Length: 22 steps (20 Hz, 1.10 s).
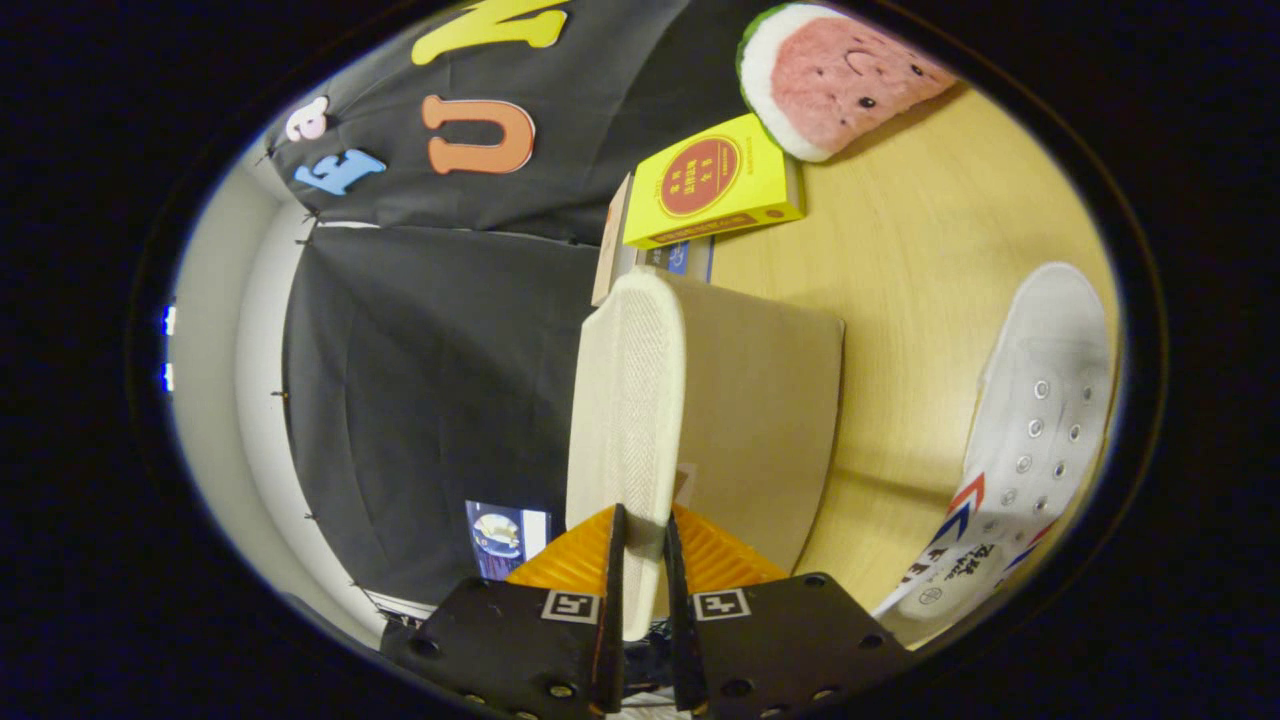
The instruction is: Open the storage box then place both shoes into the box .Put the left shoe in first, then the right shoe, with the right side of both shoes facing outward in a uniform manner.
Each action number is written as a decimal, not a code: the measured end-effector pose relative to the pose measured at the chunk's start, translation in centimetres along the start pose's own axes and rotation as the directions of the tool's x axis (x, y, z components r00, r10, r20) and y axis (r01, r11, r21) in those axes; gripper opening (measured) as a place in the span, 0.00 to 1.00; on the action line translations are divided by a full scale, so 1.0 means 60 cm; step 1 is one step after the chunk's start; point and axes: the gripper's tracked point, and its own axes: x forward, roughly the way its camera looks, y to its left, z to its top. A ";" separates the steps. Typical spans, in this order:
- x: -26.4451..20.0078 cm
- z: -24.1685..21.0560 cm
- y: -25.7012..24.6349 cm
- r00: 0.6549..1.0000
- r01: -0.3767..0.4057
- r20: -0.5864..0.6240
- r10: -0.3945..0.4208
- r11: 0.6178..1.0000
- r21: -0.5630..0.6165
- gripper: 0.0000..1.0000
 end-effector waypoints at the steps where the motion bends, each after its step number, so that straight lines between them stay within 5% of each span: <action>1: -0.012 0.016 0.011 0.999 -0.028 0.021 0.028 1.000 0.001 0.13; 3: -0.025 0.017 0.017 0.999 -0.024 0.049 0.025 1.000 -0.011 0.02; 13: -0.032 0.016 0.160 0.998 0.000 0.062 0.007 0.993 -0.116 0.01; 22: 0.064 0.017 0.337 0.999 0.015 0.045 -0.005 0.976 -0.215 0.02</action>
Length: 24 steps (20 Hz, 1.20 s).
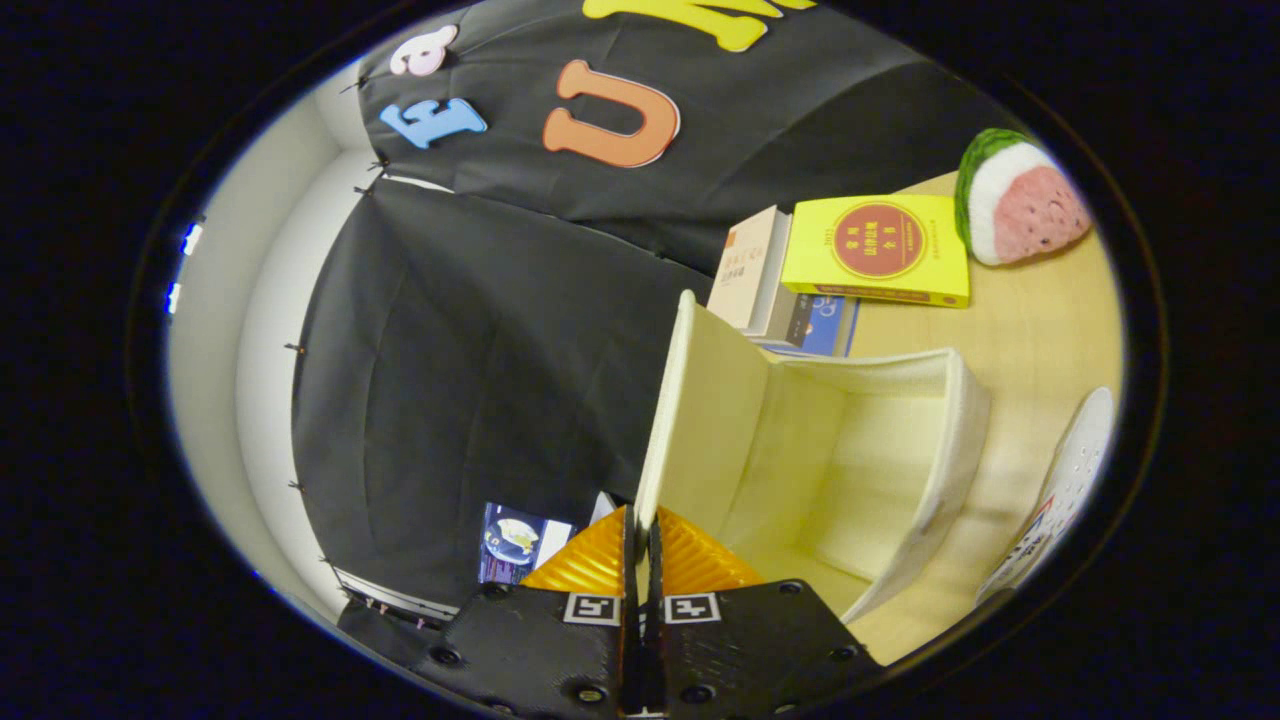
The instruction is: Open the storage box then place both shoes into the box .Put the left shoe in first, then the right shoe, with the right side of both shoes facing outward in a uniform manner.
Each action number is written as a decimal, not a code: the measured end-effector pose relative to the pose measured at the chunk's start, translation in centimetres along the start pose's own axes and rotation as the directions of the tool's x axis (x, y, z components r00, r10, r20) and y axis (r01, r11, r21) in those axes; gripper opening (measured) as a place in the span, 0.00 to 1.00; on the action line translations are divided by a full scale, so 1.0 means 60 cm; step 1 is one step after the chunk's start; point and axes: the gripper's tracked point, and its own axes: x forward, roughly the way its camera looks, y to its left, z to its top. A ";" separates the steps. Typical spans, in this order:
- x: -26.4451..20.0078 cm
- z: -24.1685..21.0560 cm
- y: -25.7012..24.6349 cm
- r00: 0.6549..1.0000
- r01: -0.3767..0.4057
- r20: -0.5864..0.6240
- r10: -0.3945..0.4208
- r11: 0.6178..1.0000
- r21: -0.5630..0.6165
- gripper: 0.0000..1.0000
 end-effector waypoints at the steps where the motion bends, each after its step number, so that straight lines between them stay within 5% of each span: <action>1: 0.019 0.001 0.020 1.000 -0.004 -0.007 0.004 1.000 -0.006 0.02; 10: 0.226 0.020 0.118 0.997 0.075 0.001 -0.075 0.994 -0.081 0.10; 17: 0.250 -0.016 0.127 0.985 0.142 -0.074 -0.155 0.978 -0.151 0.96; 24: 0.124 -0.011 0.016 0.957 0.284 -0.019 -0.289 0.949 -0.136 0.95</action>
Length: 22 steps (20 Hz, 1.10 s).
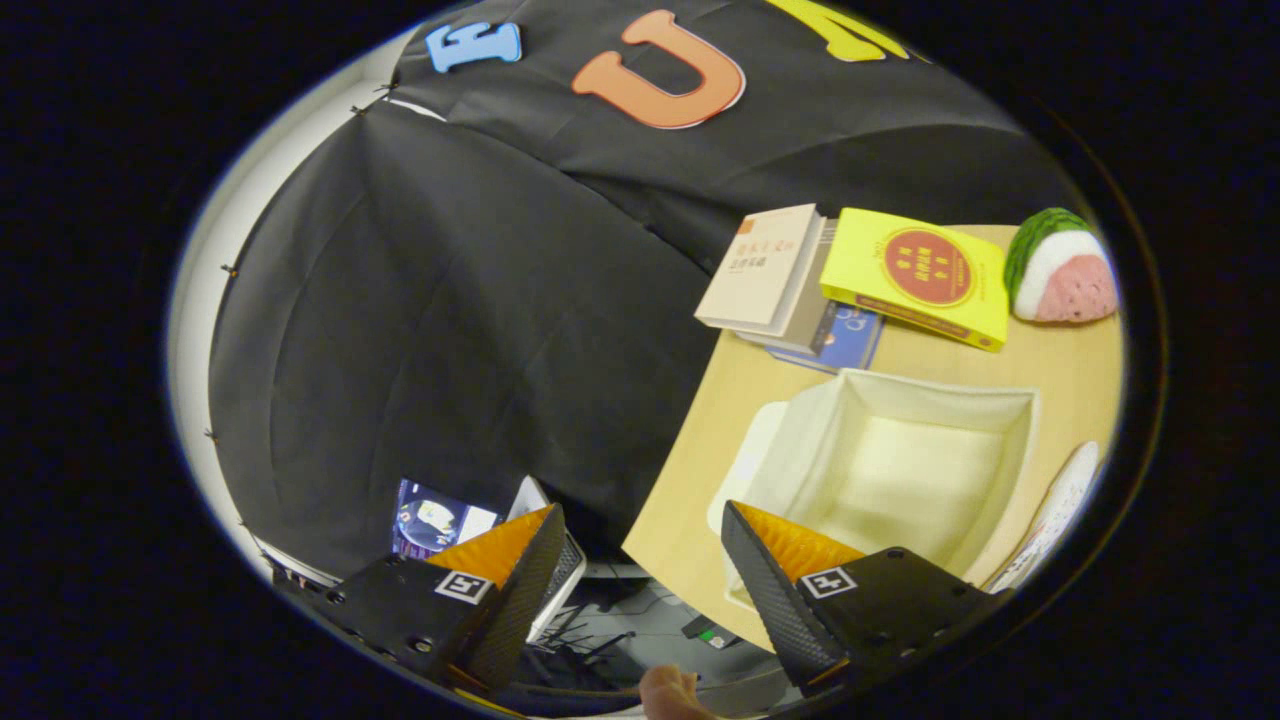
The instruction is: Open the storage box then place both shoes into the box .Put the left shoe in first, then the right shoe, with the right side of both shoes facing outward in a uniform manner.
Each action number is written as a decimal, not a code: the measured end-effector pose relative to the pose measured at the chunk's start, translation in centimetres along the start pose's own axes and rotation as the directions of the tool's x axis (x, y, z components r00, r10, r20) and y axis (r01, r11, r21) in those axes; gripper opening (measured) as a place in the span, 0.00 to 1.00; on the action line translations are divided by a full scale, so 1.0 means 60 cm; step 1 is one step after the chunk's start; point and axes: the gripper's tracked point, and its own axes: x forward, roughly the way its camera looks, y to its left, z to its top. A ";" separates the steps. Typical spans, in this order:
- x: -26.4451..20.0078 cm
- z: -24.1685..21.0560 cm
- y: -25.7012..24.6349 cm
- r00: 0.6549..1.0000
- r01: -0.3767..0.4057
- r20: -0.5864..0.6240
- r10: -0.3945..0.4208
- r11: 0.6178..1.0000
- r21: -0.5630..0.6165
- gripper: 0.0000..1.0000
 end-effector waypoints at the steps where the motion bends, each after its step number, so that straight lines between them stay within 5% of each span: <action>1: -0.021 -0.006 -0.029 1.000 0.026 0.007 -0.026 1.000 0.008 0.96; 12: -0.191 -0.098 -0.357 0.935 0.350 -0.002 -0.353 0.925 0.147 0.95; 22: -0.193 -0.226 -0.574 0.823 0.567 -0.194 -0.534 0.795 0.215 0.95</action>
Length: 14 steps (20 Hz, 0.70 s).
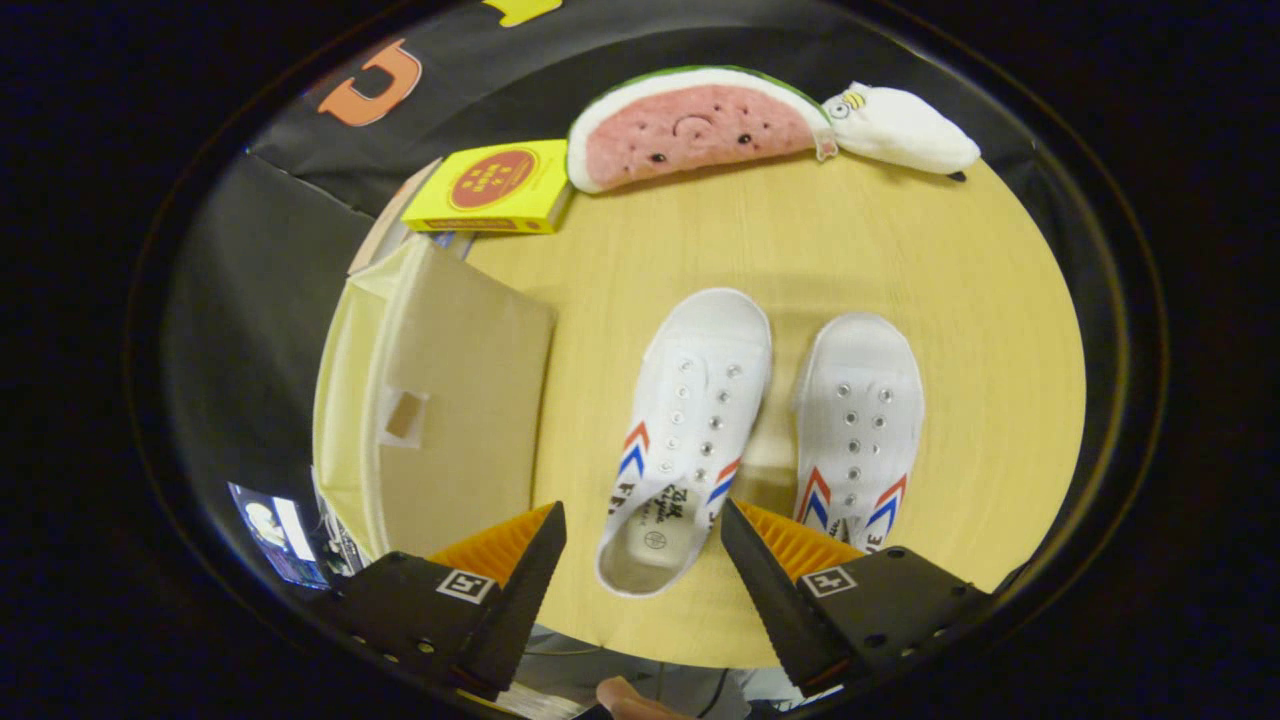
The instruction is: Open the storage box then place both shoes into the box .Put the left shoe in first, then the right shoe, with the right side of both shoes facing outward in a uniform manner.
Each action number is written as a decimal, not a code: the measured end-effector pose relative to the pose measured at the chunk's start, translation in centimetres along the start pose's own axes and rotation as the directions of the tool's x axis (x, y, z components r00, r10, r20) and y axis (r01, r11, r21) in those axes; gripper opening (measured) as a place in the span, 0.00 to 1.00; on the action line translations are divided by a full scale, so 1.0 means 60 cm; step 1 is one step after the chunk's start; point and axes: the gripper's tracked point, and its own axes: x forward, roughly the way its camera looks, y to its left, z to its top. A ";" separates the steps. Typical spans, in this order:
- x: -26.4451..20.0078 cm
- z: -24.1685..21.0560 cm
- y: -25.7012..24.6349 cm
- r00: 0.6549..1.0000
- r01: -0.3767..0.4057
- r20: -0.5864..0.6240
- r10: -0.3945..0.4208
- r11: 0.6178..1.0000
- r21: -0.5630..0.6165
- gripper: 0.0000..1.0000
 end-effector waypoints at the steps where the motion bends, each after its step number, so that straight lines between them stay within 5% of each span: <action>1: 0.011 0.000 -0.008 1.000 0.009 -0.009 -0.009 1.000 0.010 0.95; 3: 0.032 -0.003 -0.029 0.998 0.048 -0.033 -0.047 0.998 0.029 0.95; 7: 0.071 -0.019 -0.073 0.983 0.161 -0.083 -0.164 0.986 -0.043 0.63; 9: 0.085 -0.009 -0.072 0.985 0.163 -0.057 -0.165 0.986 -0.030 0.47; 11: 0.093 0.001 -0.048 0.996 0.092 -0.025 -0.091 0.995 0.031 0.47; 12: 0.092 0.003 -0.047 0.997 0.083 -0.015 -0.082 0.993 0.088 0.15; 14: 0.095 0.007 -0.047 0.999 0.042 0.011 -0.044 0.993 0.113 0.09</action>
